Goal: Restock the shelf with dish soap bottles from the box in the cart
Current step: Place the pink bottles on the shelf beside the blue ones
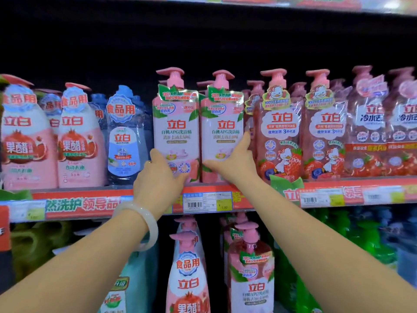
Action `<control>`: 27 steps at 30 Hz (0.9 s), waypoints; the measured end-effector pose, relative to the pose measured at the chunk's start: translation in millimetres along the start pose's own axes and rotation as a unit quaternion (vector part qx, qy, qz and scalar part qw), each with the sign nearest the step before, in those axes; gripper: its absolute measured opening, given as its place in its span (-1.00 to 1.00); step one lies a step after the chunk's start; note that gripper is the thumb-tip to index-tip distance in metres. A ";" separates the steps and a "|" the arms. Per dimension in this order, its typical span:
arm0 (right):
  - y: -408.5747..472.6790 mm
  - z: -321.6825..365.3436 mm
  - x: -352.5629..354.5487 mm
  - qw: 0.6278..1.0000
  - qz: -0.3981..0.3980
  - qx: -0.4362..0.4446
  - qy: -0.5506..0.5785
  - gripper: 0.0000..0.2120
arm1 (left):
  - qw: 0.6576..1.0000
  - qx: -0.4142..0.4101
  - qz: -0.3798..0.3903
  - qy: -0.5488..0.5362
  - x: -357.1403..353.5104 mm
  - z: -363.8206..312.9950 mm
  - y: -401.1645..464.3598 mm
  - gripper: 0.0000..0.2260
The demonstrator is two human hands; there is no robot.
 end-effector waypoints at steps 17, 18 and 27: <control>-7.4 1.1 7.4 0.997 -0.052 -0.004 -0.053 0.17 | 0.999 -0.016 -0.023 -0.026 2.7 2.8 -1.5 -0.54; -7.5 1.3 7.4 0.997 -0.052 -0.002 -0.054 0.17 | 0.999 -0.017 -0.025 -0.029 2.6 3.3 -1.5 -0.54; -9.8 3.3 10.6 0.996 -0.047 0.010 -0.069 0.17 | 0.999 -0.015 -0.021 -0.029 2.0 3.2 -2.3 -0.54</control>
Point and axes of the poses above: each hand's wrist, its own y-axis towards the middle knuckle, its own x-axis out of the back of the hand, z = x × y, the point moved 8 cm from there along y, towards the middle knuckle, and after that the axes turned 6 degrees about -y, right-handed, at the moved point
